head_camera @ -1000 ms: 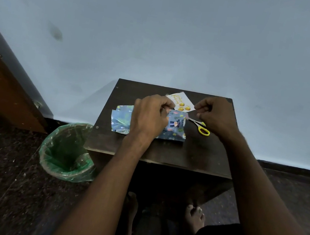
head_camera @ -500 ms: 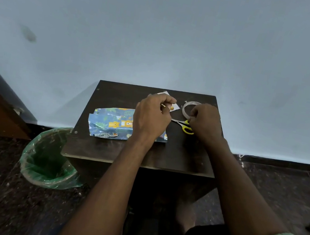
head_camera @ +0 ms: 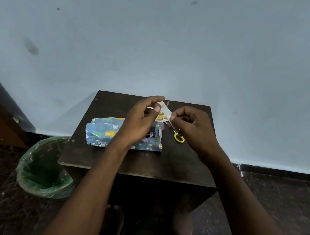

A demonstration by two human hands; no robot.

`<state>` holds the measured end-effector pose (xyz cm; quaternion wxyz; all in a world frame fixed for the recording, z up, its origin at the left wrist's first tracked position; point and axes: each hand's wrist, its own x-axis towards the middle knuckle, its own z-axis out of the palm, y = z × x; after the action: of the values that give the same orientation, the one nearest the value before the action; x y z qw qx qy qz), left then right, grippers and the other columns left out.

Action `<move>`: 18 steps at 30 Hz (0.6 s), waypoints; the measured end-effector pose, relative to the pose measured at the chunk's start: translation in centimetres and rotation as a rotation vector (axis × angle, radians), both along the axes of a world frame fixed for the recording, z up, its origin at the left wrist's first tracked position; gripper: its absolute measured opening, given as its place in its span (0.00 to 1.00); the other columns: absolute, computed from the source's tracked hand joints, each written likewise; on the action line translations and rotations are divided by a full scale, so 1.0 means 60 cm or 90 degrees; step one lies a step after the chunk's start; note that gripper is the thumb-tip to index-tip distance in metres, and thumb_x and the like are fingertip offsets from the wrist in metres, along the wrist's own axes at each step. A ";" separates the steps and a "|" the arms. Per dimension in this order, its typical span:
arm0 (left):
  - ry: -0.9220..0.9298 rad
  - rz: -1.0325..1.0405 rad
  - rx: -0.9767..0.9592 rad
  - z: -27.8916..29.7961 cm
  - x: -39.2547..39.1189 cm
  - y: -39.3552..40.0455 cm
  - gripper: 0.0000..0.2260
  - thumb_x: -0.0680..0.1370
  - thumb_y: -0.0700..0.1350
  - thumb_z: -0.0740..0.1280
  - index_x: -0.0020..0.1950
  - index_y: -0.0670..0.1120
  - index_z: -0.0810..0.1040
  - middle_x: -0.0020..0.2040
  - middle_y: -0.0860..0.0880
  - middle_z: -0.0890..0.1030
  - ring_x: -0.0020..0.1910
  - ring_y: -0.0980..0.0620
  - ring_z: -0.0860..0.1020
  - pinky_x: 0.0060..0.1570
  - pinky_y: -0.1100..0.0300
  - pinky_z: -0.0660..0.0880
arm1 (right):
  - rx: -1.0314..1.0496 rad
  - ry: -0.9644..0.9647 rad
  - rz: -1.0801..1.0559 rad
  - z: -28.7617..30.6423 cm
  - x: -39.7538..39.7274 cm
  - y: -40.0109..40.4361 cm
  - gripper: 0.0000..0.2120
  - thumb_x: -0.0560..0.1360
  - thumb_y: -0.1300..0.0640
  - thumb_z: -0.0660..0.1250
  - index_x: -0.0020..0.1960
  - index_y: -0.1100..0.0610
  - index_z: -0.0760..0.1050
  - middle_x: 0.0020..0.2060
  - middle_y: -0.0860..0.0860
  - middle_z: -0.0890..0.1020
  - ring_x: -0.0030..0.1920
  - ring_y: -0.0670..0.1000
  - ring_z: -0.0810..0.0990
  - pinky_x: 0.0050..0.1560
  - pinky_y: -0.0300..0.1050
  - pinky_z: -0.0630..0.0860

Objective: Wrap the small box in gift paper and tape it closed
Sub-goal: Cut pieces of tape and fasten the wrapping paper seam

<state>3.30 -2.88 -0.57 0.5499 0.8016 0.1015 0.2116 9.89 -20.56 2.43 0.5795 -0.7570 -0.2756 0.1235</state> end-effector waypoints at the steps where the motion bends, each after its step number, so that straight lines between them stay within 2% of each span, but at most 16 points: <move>1: 0.002 -0.016 -0.007 0.001 -0.004 0.005 0.12 0.86 0.47 0.65 0.68 0.55 0.83 0.62 0.56 0.84 0.56 0.53 0.83 0.58 0.50 0.82 | 0.009 0.016 0.017 0.003 -0.004 -0.004 0.05 0.77 0.64 0.68 0.43 0.60 0.81 0.35 0.55 0.86 0.35 0.49 0.79 0.37 0.46 0.73; 2: 0.004 -0.031 -0.021 0.004 -0.010 0.007 0.11 0.86 0.47 0.66 0.65 0.56 0.84 0.56 0.59 0.85 0.50 0.54 0.82 0.51 0.54 0.82 | 0.013 0.027 0.030 0.004 -0.006 -0.007 0.05 0.77 0.65 0.68 0.44 0.62 0.81 0.36 0.56 0.86 0.35 0.50 0.79 0.36 0.46 0.73; 4: 0.006 -0.051 -0.049 0.010 -0.020 0.006 0.09 0.86 0.45 0.67 0.61 0.53 0.86 0.44 0.62 0.83 0.39 0.57 0.75 0.41 0.66 0.75 | 0.014 0.033 0.048 0.005 -0.011 -0.012 0.05 0.77 0.65 0.67 0.44 0.63 0.81 0.35 0.57 0.85 0.34 0.49 0.79 0.36 0.46 0.73; 6: 0.008 -0.063 -0.074 0.016 -0.027 0.003 0.07 0.85 0.43 0.69 0.59 0.48 0.86 0.39 0.60 0.81 0.38 0.55 0.72 0.40 0.68 0.72 | 0.008 0.029 0.058 0.007 -0.013 -0.013 0.05 0.76 0.65 0.66 0.44 0.63 0.81 0.34 0.56 0.84 0.34 0.49 0.78 0.36 0.46 0.73; 9: 0.009 -0.065 -0.080 0.021 -0.031 0.000 0.04 0.83 0.41 0.72 0.55 0.48 0.87 0.44 0.45 0.83 0.43 0.50 0.76 0.45 0.61 0.77 | -0.011 0.013 0.059 0.009 -0.012 -0.015 0.06 0.74 0.62 0.66 0.41 0.58 0.82 0.33 0.54 0.84 0.34 0.48 0.78 0.37 0.45 0.74; 11: 0.006 -0.054 -0.082 0.022 -0.033 -0.003 0.03 0.82 0.41 0.74 0.53 0.48 0.87 0.49 0.41 0.85 0.44 0.50 0.78 0.47 0.59 0.78 | -0.016 0.002 0.050 0.008 -0.011 -0.016 0.06 0.73 0.59 0.68 0.41 0.56 0.82 0.33 0.55 0.84 0.34 0.49 0.77 0.38 0.46 0.74; 15: 0.001 -0.020 -0.106 0.017 -0.031 -0.006 0.02 0.80 0.41 0.75 0.49 0.47 0.87 0.54 0.38 0.85 0.45 0.50 0.81 0.50 0.56 0.79 | -0.050 -0.076 0.025 0.005 -0.009 -0.016 0.08 0.77 0.57 0.74 0.39 0.55 0.82 0.32 0.53 0.83 0.33 0.48 0.76 0.38 0.47 0.74; 18: 0.023 0.009 -0.098 0.010 -0.023 -0.012 0.04 0.80 0.45 0.73 0.47 0.48 0.86 0.48 0.40 0.86 0.44 0.52 0.82 0.50 0.54 0.79 | -0.085 -0.121 -0.006 0.003 -0.009 -0.011 0.09 0.76 0.56 0.75 0.38 0.53 0.82 0.31 0.50 0.84 0.31 0.49 0.79 0.38 0.50 0.79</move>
<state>1.90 -3.61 0.03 0.6062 0.7601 0.1331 0.1923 9.36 -21.23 2.59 0.4998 -0.8033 -0.3169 0.0667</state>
